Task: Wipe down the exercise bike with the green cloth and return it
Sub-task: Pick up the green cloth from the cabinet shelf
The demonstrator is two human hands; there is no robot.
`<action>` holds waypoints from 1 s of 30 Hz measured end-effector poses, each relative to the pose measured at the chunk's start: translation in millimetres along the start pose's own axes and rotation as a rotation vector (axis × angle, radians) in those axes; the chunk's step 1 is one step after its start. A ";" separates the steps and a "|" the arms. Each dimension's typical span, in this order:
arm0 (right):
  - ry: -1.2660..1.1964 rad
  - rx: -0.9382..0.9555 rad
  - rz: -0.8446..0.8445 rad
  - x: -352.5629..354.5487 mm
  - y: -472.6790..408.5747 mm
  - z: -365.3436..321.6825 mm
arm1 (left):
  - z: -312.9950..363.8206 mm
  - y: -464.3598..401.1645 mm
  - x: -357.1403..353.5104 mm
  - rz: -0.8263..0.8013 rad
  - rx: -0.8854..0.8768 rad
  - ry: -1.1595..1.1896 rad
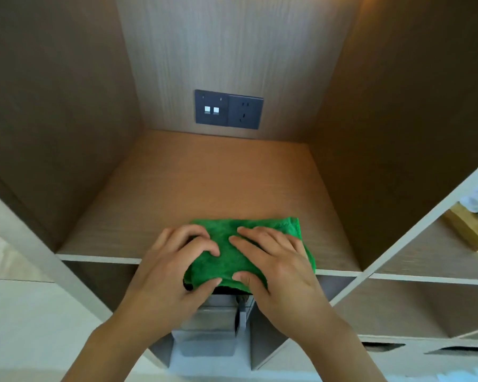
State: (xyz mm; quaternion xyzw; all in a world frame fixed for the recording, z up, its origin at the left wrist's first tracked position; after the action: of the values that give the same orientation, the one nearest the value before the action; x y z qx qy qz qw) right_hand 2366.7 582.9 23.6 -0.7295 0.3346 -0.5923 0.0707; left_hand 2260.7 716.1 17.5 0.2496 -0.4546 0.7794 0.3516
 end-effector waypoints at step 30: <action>-0.490 0.366 0.086 -38.2 44.9 -196.9 | 7.4 234.4 177.4 0.536 0.464 -0.276</action>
State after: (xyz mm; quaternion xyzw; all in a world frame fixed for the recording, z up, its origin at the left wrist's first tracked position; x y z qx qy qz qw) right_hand 2166.2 628.1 26.8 -0.8107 0.2259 -0.4459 0.3047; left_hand 1968.1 687.0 21.7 0.2974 -0.3581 0.8850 0.0048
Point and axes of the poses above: each hand's wrist, its own y-axis away from the middle knuckle, its own x-axis out of the back of the hand, z = x × y, the point moved 9 cm from there along -y, towards the middle knuckle, and after that the axes turned 10 degrees about z, right-handed, at the moved point
